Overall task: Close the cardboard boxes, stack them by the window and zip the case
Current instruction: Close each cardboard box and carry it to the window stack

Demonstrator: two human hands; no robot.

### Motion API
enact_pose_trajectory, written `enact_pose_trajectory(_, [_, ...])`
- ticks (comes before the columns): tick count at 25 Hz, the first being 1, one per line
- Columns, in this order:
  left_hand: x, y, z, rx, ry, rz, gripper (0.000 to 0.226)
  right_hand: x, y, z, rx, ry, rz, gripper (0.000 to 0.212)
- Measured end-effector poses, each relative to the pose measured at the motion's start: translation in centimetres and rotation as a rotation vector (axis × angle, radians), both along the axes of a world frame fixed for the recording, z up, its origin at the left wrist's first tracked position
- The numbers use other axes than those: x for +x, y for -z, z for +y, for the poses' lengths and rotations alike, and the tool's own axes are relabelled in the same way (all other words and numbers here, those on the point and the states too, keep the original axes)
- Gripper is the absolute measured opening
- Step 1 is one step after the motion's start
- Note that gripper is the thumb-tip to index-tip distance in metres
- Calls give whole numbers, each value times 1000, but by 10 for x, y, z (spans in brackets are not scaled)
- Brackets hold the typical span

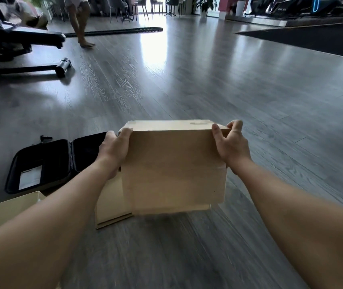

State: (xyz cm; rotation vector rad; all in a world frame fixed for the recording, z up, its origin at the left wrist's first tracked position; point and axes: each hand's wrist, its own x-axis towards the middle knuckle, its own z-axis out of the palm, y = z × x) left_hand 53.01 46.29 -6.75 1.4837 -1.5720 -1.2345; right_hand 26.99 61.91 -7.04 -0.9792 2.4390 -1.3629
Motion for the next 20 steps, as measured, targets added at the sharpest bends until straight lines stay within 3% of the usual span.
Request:
enact_pose_trajectory(5, [-14, -8, 3, 21, 100, 211, 51, -13, -5, 4, -236, 112, -69, 41])
enact_pose_trajectory(9, [-11, 17, 5, 43, 244, 123, 17, -16, 21, 21, -89, 57, -54, 55])
enact_pose_trajectory(11, [-4, 38, 4, 53, 281, -48, 25, -18, 36, 28, 62, -13, -16, 73])
enact_pose_trajectory(14, [8, 61, 2, 44, 319, -254, 38, -17, 60, 35, 201, -101, 50, 56])
enact_pose_trajectory(16, [11, 65, -2, -10, 326, -298, 39, -16, 70, 38, 199, -111, -10, 52])
enact_pose_trajectory(18, [12, 61, -4, -59, 320, -377, 44, -19, 73, 41, 193, -117, -40, 65])
enact_pose_trajectory(20, [13, 59, -4, -56, 364, -444, 64, -22, 72, 45, 215, -208, -33, 94])
